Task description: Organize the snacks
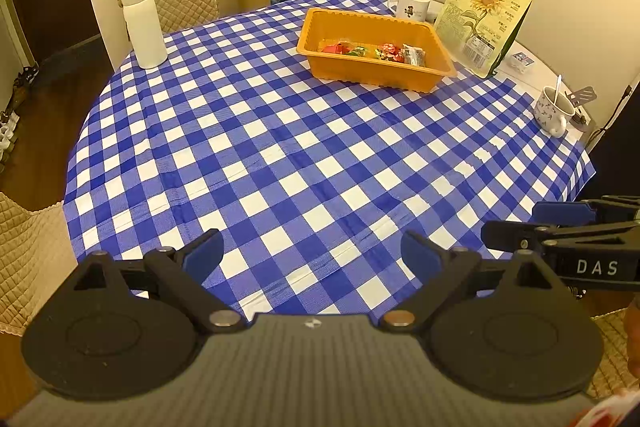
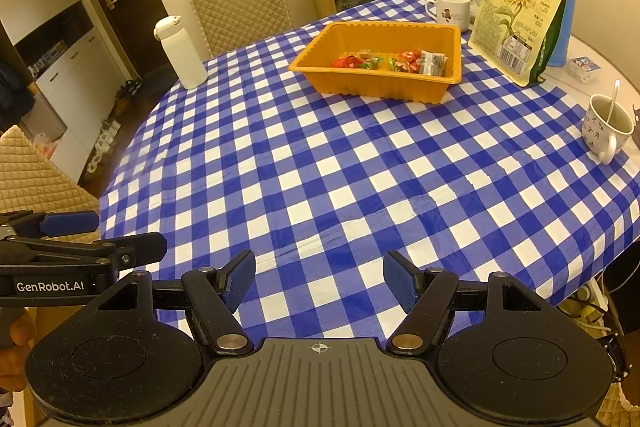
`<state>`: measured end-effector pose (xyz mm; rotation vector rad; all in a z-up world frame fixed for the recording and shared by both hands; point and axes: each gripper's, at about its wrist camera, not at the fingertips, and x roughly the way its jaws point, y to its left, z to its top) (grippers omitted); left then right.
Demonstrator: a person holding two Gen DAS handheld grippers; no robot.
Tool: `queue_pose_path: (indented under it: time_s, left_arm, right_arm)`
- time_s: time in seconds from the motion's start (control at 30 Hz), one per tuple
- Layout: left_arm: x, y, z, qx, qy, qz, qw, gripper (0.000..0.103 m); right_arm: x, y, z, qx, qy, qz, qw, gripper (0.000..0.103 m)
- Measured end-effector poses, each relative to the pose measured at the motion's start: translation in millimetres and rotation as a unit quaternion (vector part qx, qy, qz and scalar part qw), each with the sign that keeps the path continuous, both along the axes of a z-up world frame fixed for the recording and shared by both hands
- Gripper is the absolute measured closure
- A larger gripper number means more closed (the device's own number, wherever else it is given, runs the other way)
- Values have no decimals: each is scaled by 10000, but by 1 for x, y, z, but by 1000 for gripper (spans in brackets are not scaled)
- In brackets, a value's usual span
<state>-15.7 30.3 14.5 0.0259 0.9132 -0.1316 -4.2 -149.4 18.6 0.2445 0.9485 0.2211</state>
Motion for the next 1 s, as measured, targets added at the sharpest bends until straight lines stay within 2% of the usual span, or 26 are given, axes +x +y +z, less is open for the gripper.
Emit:
queue_pose_path:
  time_s: [1.0]
  left_arm:
    - [-1, 0, 2, -11, -16, -25, 10000, 8]
  right_arm:
    - [0, 3, 2, -9, -10, -11, 10000, 32]
